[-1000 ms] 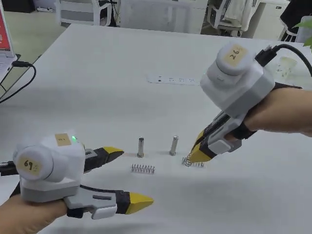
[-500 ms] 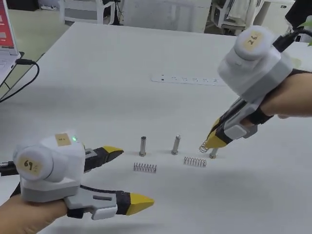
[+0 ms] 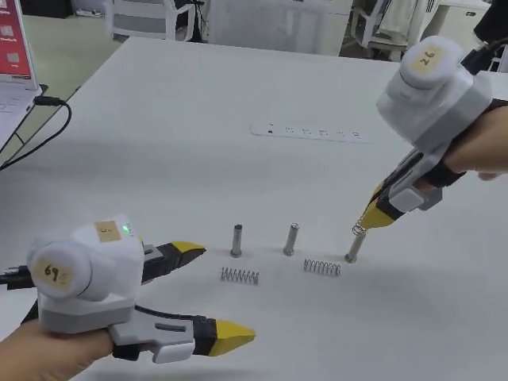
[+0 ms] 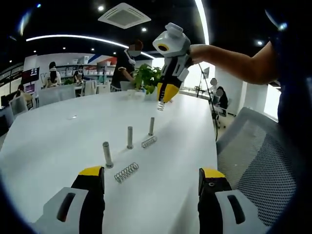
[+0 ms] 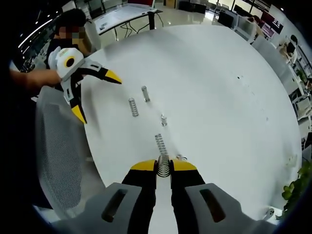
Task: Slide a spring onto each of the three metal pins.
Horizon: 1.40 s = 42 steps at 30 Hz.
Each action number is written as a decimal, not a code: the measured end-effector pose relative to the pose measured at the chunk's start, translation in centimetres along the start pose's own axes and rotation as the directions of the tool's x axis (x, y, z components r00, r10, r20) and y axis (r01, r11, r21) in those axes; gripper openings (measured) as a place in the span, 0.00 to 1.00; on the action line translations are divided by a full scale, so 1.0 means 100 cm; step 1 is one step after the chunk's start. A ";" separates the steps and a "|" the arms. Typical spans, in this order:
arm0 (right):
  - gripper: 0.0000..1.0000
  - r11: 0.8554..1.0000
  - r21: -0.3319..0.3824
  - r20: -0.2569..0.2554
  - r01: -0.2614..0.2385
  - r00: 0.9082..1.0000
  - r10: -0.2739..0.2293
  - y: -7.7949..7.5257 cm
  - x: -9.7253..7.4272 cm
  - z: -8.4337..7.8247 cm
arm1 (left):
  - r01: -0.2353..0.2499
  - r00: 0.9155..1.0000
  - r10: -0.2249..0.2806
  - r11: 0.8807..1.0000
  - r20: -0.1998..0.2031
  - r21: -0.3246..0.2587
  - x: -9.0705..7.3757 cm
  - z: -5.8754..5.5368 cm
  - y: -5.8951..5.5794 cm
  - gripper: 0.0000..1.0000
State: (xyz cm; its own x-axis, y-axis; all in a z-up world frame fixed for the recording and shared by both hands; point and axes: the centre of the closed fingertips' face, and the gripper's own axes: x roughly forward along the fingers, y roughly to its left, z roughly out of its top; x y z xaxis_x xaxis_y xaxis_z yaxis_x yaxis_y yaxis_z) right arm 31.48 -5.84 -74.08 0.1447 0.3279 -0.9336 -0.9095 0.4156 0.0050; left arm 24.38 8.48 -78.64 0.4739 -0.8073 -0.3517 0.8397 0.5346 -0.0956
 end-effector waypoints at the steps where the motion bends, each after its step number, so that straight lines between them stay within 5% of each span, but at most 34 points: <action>1: 0.08 1.000 0.001 0.000 0.001 1.000 -0.001 -0.001 0.000 0.000 | 0.000 1.000 0.000 1.000 -0.001 0.000 0.000 0.000 0.000 0.76; 16: 0.08 0.999 0.051 -0.043 0.013 0.999 -0.010 -0.025 0.011 -0.010 | -0.011 1.000 0.011 1.000 0.003 0.002 -0.004 0.001 0.001 0.75; 42: 0.08 0.998 0.069 -0.102 0.001 0.995 0.006 -0.035 0.030 -0.018 | -0.016 1.000 0.016 1.000 0.002 0.003 -0.006 0.002 0.002 0.73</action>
State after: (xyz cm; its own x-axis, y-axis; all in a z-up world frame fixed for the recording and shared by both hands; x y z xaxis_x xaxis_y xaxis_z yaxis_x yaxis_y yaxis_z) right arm 34.35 -7.85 -77.50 0.0989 0.2423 -0.9651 -0.8802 0.4738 0.0288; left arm 24.31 9.02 -78.27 0.4882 -0.7990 -0.3512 0.8325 0.5471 -0.0874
